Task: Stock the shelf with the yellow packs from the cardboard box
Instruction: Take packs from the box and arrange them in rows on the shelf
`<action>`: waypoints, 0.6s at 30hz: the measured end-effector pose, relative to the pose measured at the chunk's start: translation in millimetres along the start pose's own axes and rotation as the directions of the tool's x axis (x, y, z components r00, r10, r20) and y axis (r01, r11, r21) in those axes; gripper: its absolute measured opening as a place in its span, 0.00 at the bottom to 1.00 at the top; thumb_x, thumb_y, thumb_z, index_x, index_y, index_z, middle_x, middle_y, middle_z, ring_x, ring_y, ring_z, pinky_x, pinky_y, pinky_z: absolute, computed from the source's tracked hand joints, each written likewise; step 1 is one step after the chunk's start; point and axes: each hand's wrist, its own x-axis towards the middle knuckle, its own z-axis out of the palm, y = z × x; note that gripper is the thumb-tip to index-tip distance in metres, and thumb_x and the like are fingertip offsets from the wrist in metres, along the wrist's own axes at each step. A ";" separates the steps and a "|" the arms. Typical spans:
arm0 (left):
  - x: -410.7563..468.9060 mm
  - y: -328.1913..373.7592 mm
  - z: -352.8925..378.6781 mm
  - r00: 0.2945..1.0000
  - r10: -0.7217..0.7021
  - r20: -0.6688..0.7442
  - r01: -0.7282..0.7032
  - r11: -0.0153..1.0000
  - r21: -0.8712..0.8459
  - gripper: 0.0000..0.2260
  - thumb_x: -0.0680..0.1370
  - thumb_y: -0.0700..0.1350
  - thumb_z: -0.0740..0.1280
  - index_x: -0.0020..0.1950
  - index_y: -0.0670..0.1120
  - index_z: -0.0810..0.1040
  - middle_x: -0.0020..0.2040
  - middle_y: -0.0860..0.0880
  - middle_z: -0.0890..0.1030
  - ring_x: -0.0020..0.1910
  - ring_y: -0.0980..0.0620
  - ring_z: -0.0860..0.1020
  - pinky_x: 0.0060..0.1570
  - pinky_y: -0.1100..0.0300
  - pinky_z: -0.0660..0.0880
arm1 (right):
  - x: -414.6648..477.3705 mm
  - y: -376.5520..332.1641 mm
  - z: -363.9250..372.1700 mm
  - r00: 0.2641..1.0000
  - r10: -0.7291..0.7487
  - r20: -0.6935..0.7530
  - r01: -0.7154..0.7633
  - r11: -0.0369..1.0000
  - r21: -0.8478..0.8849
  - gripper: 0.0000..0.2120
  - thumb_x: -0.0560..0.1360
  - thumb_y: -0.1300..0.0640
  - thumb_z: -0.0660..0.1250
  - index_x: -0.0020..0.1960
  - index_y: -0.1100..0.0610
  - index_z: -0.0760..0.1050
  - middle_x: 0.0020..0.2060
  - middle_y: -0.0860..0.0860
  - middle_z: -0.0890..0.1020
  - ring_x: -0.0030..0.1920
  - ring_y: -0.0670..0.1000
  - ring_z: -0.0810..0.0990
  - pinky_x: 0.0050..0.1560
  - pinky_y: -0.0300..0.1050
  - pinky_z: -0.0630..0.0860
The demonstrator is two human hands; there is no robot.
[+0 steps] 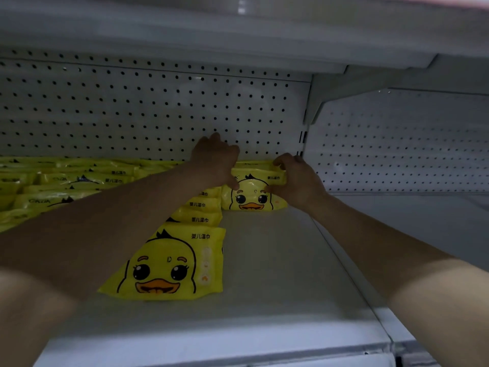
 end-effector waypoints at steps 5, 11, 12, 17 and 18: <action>-12.8 -0.7 -12.7 0.999 -0.027 -0.037 0.025 0.998 -0.054 0.32 0.68 0.64 0.73 0.65 0.47 0.71 0.61 0.45 0.75 0.64 0.44 0.69 0.58 0.51 0.67 | -6.7 -1.4 -23.1 1.000 -0.021 0.017 0.021 1.000 -0.006 0.32 0.69 0.48 0.76 0.69 0.54 0.69 0.58 0.55 0.72 0.57 0.56 0.75 0.52 0.49 0.75; -47.5 12.3 -47.6 0.994 -0.101 -0.053 0.088 0.975 -0.204 0.33 0.68 0.61 0.75 0.66 0.47 0.71 0.62 0.44 0.73 0.62 0.43 0.70 0.57 0.50 0.71 | -20.5 -19.5 -51.8 0.990 -0.109 0.086 0.113 0.993 -0.046 0.32 0.70 0.49 0.76 0.71 0.52 0.69 0.62 0.57 0.74 0.63 0.58 0.71 0.59 0.50 0.72; -55.6 15.4 -50.9 0.992 -0.124 -0.040 0.112 0.968 -0.224 0.34 0.68 0.61 0.76 0.67 0.46 0.70 0.62 0.44 0.73 0.62 0.43 0.69 0.57 0.50 0.71 | -23.7 -24.1 -55.7 0.986 -0.134 0.104 0.141 0.988 -0.059 0.33 0.70 0.49 0.76 0.71 0.51 0.68 0.63 0.57 0.74 0.64 0.58 0.71 0.59 0.49 0.71; -111.4 28.2 -71.6 0.969 -0.247 -0.019 0.236 0.945 -0.227 0.35 0.67 0.60 0.76 0.68 0.47 0.69 0.62 0.43 0.71 0.62 0.42 0.69 0.58 0.48 0.72 | -50.6 -53.3 -80.7 0.952 -0.265 0.155 0.282 0.955 -0.095 0.35 0.70 0.49 0.76 0.73 0.48 0.67 0.65 0.57 0.72 0.67 0.58 0.67 0.56 0.48 0.68; -124.6 31.8 -77.8 0.960 -0.281 -0.015 0.271 0.938 -0.217 0.34 0.68 0.59 0.76 0.68 0.47 0.68 0.63 0.43 0.71 0.63 0.41 0.69 0.59 0.46 0.72 | -58.5 -57.9 -85.1 0.943 -0.291 0.163 0.308 0.947 -0.089 0.35 0.70 0.49 0.76 0.73 0.48 0.66 0.65 0.57 0.72 0.66 0.58 0.67 0.55 0.47 0.68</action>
